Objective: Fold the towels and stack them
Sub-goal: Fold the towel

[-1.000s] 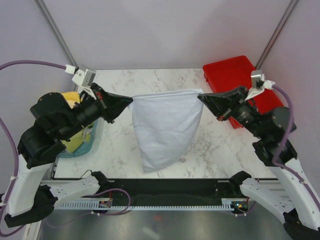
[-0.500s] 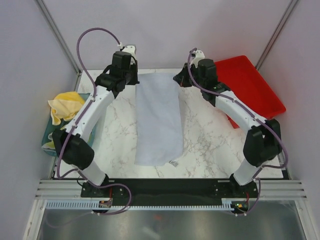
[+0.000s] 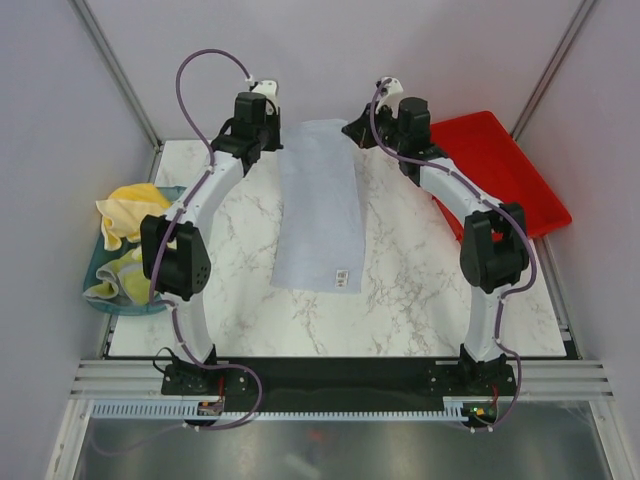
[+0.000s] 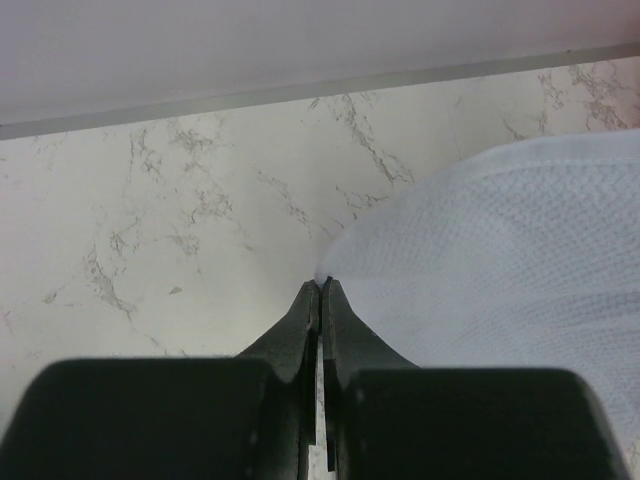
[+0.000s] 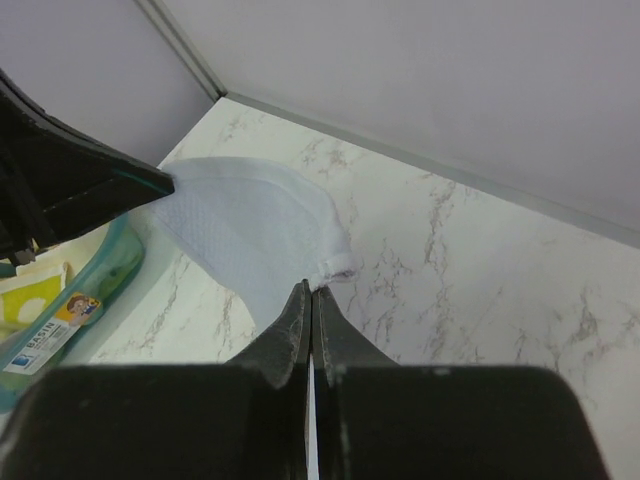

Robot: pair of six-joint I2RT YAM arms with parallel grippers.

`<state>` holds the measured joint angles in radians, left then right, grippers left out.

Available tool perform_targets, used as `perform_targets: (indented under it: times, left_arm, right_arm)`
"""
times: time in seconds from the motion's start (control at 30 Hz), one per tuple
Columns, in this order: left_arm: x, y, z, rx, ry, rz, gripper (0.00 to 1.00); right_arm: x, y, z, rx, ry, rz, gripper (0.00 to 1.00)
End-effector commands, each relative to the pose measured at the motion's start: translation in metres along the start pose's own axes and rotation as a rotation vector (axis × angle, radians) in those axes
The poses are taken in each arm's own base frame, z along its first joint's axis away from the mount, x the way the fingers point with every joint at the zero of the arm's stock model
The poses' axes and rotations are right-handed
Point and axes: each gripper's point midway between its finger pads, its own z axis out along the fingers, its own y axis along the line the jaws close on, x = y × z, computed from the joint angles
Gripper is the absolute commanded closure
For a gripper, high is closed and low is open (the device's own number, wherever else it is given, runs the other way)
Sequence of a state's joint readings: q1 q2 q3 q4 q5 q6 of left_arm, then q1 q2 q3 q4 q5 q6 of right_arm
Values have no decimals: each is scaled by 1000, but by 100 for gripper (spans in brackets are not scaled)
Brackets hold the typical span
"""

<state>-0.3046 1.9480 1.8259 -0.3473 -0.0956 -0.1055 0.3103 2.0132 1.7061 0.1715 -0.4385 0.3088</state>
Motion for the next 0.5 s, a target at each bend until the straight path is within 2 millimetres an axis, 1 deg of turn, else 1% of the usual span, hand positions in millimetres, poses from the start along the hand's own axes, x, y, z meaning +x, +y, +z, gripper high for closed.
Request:
perform_targets:
  times: [0.0,0.03,0.1,0.13,0.17,0.2,0.23,0.3,0.33,0.37,0.4,0.43,0.47]
  left_arm:
    - [-31,-3,3,30,-108,47,98]
    - [-25,-2,4,27,-96,59,98]
    - [-21,0,3,20,-93,62,98]
    - [-11,1,4,19,-74,66,98]
    - [-13,1,-1,21,-83,66,98]
    - [-10,1,-3,22,-77,66,98]
    - [-2,2,-3,24,-61,69,98]
    - [-2,0,-13,40,-62,68,98]
    - [10,-1,-15,49,-38,69,98]
    - [13,-2,-18,61,-33,71,98]
    - [12,-2,-26,61,-39,69,98]
    - [26,-2,-28,67,-11,65,98]
    - [29,-3,-32,70,-7,61,98]
  right_arm:
    - [0,13,8,-106,-40,-75,100]
    - [2,12,7,-105,-42,-80,100]
    - [15,5,5,-93,-11,-104,100]
    - [25,2,4,-83,22,-105,100]
    - [29,-1,3,-73,35,-117,100]
    - [41,-7,0,-53,57,-131,100]
    - [39,-7,-5,-44,55,-144,100]
    - [46,-7,-15,-34,74,-158,100]
    - [49,-8,-19,-26,87,-172,100]
    - [51,-7,-23,-22,94,-175,100]
    - [53,-7,-29,-20,104,-176,100]
    - [61,-4,-34,-33,144,-176,100]
    - [65,-4,-38,-35,168,-175,100]
